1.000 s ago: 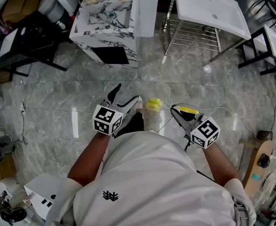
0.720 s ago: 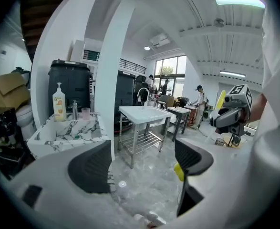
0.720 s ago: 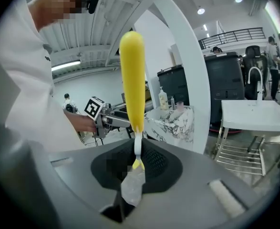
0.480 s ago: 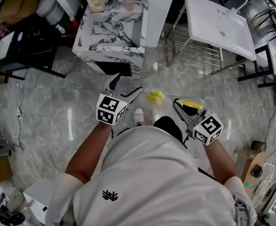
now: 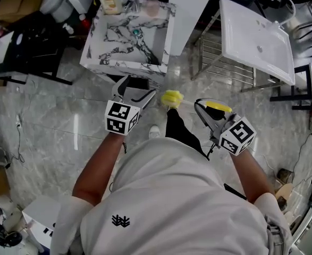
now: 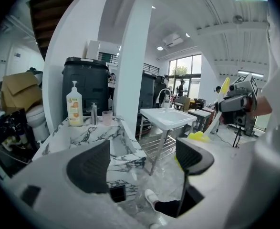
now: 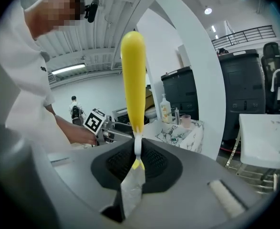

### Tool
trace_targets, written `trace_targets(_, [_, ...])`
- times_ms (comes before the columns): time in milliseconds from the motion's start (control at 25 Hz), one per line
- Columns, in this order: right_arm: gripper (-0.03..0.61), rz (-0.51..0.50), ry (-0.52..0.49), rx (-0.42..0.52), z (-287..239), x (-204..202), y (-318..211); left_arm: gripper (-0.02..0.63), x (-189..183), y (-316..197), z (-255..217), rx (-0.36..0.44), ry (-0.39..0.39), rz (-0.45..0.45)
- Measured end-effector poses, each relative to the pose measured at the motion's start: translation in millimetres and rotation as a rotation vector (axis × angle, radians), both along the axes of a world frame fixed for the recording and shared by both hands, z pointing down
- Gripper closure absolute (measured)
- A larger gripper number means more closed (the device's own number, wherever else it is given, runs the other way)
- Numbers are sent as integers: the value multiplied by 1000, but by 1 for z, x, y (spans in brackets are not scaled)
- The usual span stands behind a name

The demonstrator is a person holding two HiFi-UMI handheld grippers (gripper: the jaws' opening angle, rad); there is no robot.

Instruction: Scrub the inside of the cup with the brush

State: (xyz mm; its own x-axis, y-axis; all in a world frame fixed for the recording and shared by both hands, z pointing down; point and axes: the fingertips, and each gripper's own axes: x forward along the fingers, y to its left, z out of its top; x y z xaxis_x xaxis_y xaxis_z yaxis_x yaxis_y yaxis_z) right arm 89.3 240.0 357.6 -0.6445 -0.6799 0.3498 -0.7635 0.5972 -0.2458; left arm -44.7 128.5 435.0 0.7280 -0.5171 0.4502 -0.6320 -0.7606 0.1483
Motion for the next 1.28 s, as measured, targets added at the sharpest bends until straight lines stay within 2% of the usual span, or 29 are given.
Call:
trace_targets(560, [534,-178,-32,-51,20,66,-169,183,64,-178,36,-25,-84,-184])
trace_targets(920, [534,-216,-52,-106,41,112,-231,182,109,-290,77,-18,-118,-274])
trace_targets(1280, [534,-212,-65,-142,53,140,-271,173,128,-374,126,-56,-157,-344])
